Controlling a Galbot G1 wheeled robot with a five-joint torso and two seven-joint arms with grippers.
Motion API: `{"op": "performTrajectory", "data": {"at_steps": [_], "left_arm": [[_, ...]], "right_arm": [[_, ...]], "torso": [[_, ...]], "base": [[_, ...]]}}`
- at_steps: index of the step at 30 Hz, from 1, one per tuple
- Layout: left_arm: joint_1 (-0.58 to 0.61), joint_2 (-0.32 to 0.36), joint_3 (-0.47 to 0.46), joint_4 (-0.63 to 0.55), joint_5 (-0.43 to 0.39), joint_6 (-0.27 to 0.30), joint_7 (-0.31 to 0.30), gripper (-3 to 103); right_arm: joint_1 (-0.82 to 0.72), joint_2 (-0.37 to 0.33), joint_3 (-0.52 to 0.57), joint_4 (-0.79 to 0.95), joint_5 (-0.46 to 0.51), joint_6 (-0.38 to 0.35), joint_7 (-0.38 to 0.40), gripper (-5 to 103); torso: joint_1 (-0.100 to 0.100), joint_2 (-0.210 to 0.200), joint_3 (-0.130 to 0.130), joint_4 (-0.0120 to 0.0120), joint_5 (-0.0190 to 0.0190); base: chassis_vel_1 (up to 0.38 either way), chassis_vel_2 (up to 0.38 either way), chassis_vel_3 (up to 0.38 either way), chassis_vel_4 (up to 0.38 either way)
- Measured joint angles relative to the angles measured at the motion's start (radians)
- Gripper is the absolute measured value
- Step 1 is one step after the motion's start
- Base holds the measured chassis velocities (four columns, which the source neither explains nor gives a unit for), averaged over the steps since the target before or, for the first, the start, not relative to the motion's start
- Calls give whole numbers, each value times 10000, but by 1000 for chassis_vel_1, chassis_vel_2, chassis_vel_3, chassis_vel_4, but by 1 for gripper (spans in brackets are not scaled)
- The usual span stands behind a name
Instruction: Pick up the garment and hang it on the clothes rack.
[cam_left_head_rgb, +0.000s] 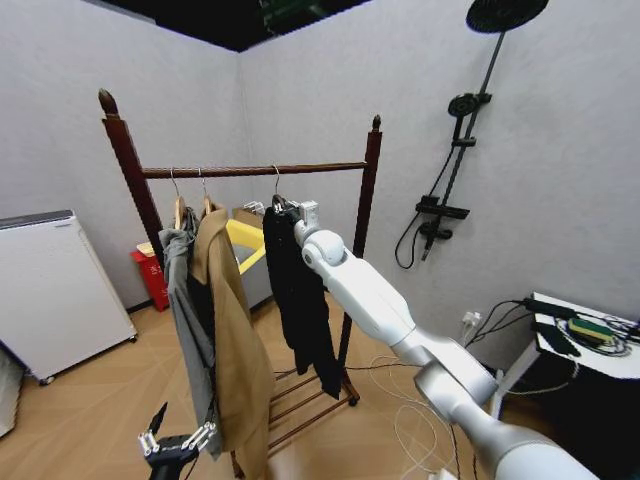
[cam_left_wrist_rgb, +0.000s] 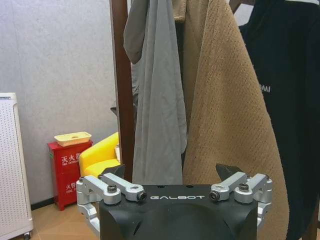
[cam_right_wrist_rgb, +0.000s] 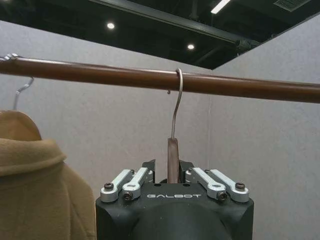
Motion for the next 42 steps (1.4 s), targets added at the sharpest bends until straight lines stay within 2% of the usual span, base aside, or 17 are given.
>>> {"op": "performTrajectory", "data": {"at_steps": [4,7,9,12,14,19,21,22,23,25,27,29,30,32,34,36,42], "left_arm": [[0,1,0,0,0,0,-1,100],[0,2,0,0,0,0,-1,100],[0,-1,-2,-1,1,0,-9,100],[0,1,-1,0,1,0,-4,100],[0,1,0,0,0,0,0,100],[-1,0,2,-1,0,0,1,100],[1,3,-1,0,0,0,-1,100],[-1,3,0,-1,1,0,-3,100],[-1,3,0,-1,1,0,-3,100],[0,0,-2,0,0,0,-4,100],[-1,0,1,0,0,0,-1,100],[0,-1,1,0,0,0,0,100],[0,-1,1,0,0,0,0,100],[0,-1,-1,-1,1,0,-4,100],[0,-1,0,0,0,0,0,100],[0,0,0,0,0,0,-2,100],[0,0,0,0,1,0,-2,100]], "right_arm": [[-183,-393,10,594,290,-9,14,36],[-639,-1282,195,1645,639,-92,178,47],[-1418,-2938,722,3155,818,-281,516,57],[-1868,-3619,1104,3908,926,-417,575,63],[-3536,-4920,2561,5664,1198,-779,656,74],[-6533,-6175,4916,7593,1235,-831,854,90],[-9184,-6606,7010,8636,1063,-545,976,98],[-10355,-6584,7977,9002,926,-447,994,98],[-10355,-6584,7977,9002,926,-447,994,98],[-13330,-5968,9949,9718,524,-196,1261,100],[-14127,-5672,10370,9872,383,-59,1386,100],[-16147,-4762,11259,10142,-212,583,1311,100],[-16147,-4762,11259,10142,-212,583,1311,100],[-18272,-3559,11662,10262,-822,1508,713,100],[-18774,-3187,11645,10265,-906,1807,610,100],[-19855,-1874,11253,10041,-1657,3112,428,100],[-20296,-807,10706,10117,-2270,3838,352,100]], "torso": [[0,0,-1,1,-1],[0,0,-1,6,0],[0,0,0,-4,4],[0,0,-1,-11,6],[-1,0,-2,-6,5],[0,1,-2,1,3],[-3,2,-3,-4,2],[-2,2,-3,-3,4],[-2,2,-3,-3,4],[-3,3,-4,-4,3],[-3,3,-3,-2,2],[-3,2,-3,-1,-1],[-3,2,-3,-1,-1],[-3,3,-2,-3,-1],[-3,3,-2,-4,-3],[-3,3,-3,-4,-2],[-1,1,-1,1,-3]], "base": [[0,0,0,0],[0,0,0,0],[0,0,0,0],[0,0,0,0],[0,0,0,0],[0,0,0,0],[0,0,0,0],[0,0,0,0],[0,0,0,0],[0,0,0,0],[0,0,0,0],[0,0,0,0],[0,0,0,0],[0,0,0,0],[0,0,0,0],[0,0,0,0],[0,0,0,0]]}}
